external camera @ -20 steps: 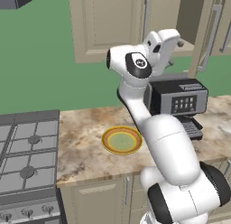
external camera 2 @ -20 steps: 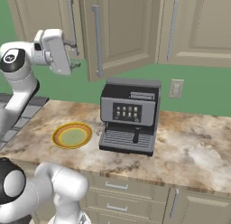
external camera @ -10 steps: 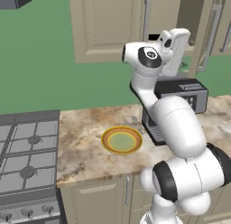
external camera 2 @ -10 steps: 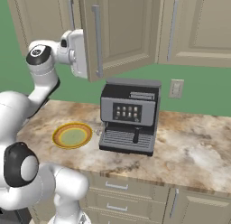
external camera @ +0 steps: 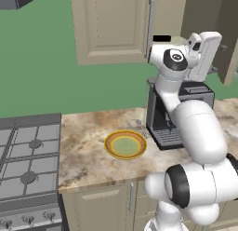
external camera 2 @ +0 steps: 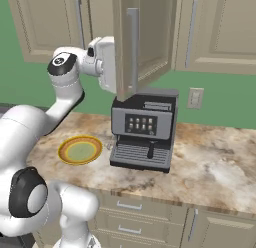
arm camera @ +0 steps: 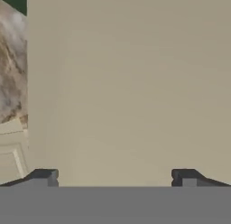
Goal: Pick the pan from the cabinet and place it on the stove. Then turn on the stove burner for the pan.
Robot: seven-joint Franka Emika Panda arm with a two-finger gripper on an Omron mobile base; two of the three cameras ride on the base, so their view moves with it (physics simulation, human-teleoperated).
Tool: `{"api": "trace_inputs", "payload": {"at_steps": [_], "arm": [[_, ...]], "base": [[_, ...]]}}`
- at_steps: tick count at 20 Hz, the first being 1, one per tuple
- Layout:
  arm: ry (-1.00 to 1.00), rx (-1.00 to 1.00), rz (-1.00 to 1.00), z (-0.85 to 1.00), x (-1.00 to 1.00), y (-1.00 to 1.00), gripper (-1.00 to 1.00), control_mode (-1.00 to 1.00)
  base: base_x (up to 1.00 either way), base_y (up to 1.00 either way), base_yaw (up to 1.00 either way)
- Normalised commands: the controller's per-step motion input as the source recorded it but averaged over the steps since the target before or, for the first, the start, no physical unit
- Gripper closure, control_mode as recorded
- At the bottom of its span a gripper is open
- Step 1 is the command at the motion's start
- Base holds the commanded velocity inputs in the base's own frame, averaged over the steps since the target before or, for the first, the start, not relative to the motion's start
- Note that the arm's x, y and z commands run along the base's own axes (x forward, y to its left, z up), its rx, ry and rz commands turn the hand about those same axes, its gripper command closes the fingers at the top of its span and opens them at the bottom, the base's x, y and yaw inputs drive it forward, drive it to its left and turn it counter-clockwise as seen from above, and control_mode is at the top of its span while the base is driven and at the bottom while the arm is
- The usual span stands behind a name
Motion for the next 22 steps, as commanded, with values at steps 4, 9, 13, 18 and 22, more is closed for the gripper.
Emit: {"api": "trace_inputs", "payload": {"at_steps": [4,9,13,18,22], "arm": [[0.03,0.00,-0.06,0.00,-0.01,-0.86,-1.00,-1.00],[0.03,0.00,0.00,-0.07,0.01,-0.60,-1.00,-1.00],[0.01,0.00,0.01,-0.07,-0.01,-0.38,-1.00,-1.00],[-0.15,0.00,0.08,0.00,-0.35,0.53,-1.00,-1.00],[-0.26,0.04,0.11,0.00,-0.28,0.94,-1.00,-1.00]], "base": [[0.00,0.00,0.00],[0.00,0.00,0.00],[0.00,0.00,0.00],[0.00,0.00,0.00],[0.00,0.00,0.00]]}}
